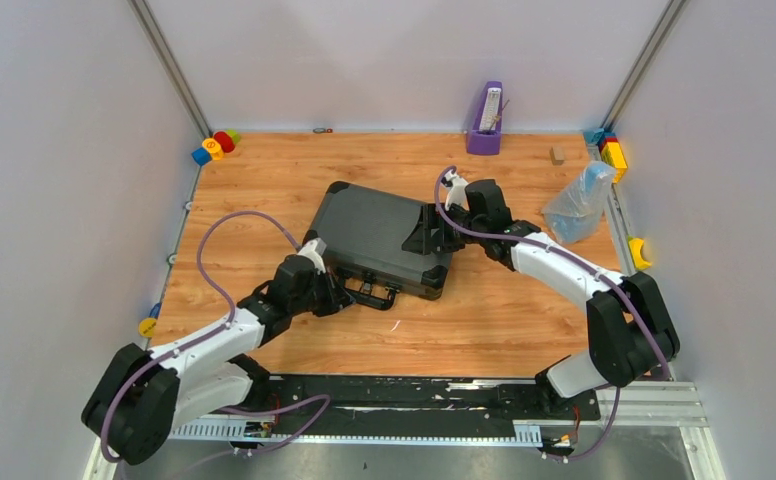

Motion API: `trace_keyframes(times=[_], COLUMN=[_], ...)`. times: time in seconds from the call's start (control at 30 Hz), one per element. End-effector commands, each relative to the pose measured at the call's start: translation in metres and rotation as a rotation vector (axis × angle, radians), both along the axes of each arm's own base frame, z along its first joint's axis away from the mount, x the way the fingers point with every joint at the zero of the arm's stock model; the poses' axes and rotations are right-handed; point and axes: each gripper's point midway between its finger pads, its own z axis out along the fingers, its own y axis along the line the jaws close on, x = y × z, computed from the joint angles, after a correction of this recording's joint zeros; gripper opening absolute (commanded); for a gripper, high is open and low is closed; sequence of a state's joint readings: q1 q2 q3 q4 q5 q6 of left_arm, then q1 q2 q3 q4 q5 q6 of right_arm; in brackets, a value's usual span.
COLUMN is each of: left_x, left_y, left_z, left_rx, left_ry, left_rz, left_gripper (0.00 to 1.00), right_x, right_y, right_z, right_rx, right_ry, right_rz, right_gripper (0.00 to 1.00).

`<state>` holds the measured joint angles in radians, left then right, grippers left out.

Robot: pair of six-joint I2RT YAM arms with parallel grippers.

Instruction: Pack up texas hold em set

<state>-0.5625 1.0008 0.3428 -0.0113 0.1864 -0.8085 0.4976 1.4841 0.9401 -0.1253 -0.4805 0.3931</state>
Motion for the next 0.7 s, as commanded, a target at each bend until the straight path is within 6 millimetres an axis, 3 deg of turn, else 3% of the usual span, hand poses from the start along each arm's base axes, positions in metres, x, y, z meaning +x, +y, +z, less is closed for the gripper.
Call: trace_keyframes(times=[0.0, 0.17, 0.43, 0.67], left_x=[0.021, 0.019, 0.018, 0.027], left_y=[-0.005, -0.001, -0.018, -0.026], left_z=[0.005, -0.008, -0.018, 0.001], left_rx=[-0.042, -0.006, -0.077, -0.126], left_ry=[-0.052, -0.024, 0.004, -0.037], left_rz=[0.073, 0.079, 0.031, 0.039], left_gripper=[0.00, 0.00, 0.00, 0.00], right_x=[-0.032, -0.031, -0.026, -0.028], right_y=[-0.013, -0.010, -0.004, -0.003], right_z=[-0.048, -0.048, -0.037, -0.029], right_rx=[-0.108, -0.095, -0.087, -0.083], right_ry=[0.201, 0.202, 0.152, 0.126], right_rz=[-0.016, -0.019, -0.017, -0.013], right_gripper=[0.84, 0.84, 0.83, 0.83])
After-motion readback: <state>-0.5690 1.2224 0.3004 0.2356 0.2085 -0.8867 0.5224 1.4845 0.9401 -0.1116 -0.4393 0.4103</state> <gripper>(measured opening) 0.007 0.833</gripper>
